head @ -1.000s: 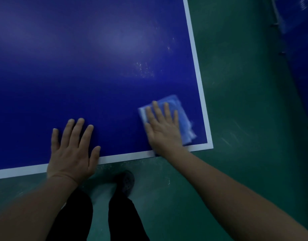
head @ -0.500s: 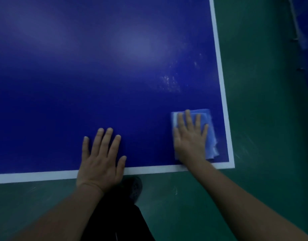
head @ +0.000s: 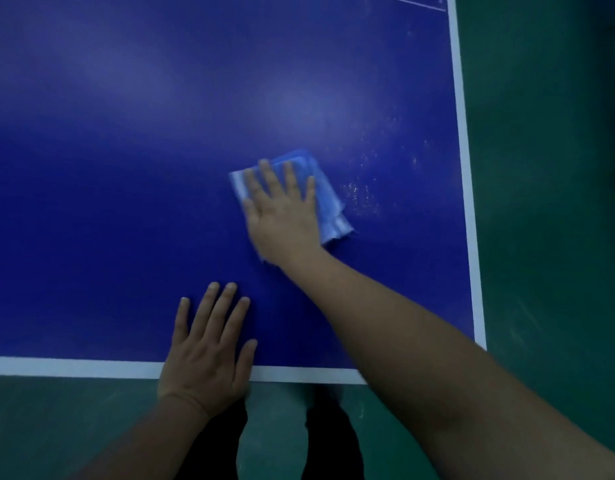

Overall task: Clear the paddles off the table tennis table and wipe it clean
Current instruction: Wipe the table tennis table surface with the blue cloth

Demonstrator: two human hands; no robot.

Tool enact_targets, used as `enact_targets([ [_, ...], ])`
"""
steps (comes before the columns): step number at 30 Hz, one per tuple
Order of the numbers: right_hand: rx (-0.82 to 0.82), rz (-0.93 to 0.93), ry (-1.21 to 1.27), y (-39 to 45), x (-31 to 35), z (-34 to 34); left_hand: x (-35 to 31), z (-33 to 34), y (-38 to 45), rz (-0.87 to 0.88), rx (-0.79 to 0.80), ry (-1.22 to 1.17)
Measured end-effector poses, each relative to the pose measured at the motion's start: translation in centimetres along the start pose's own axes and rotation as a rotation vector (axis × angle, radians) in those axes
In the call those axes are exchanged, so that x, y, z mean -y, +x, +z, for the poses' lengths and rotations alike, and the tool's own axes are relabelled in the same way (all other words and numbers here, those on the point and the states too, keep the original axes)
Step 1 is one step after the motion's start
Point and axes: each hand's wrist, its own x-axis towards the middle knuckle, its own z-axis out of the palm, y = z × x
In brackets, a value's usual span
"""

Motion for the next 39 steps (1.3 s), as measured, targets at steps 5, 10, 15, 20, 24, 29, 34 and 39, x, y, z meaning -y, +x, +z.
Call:
enact_targets([
  [5, -0.066, 0.322, -0.064, -0.8, -16.8, -2.6, -0.5, -0.2, 0.0, -0.067, -0.002, 0.048],
  [10, -0.103, 0.499, 0.088, -1.1, -23.6, -4.5, -5.4, 0.4, -0.3, -0.263, -0.090, 0.001],
  [15, -0.046, -0.173, -0.101, -9.4, -14.7, -0.6, -13.6, 2.5, 1.3, -0.344, -0.161, -0.117],
  [20, -0.020, -0.179, -0.203, -1.8, -23.3, -3.5, -15.2, 3.3, 2.3, -0.398, -0.103, -0.014],
  [24, -0.045, 0.141, -0.059, 2.2, -29.1, -6.0, -15.1, 3.3, 2.4, -0.394, -0.079, 0.015],
  [29, -0.032, 0.000, -0.074, -13.6, -25.6, -1.7, -15.0, 3.4, 2.2, -0.384, -0.081, 0.012],
  [34, 0.101, -0.215, -0.154, -18.7, -26.5, -1.1, -14.9, 3.6, 2.2, -0.372, -0.092, -0.002],
  [39, -0.012, 0.113, -0.078, -6.5, -28.3, -4.1, -14.8, 3.6, 2.2, -0.372, -0.106, -0.001],
])
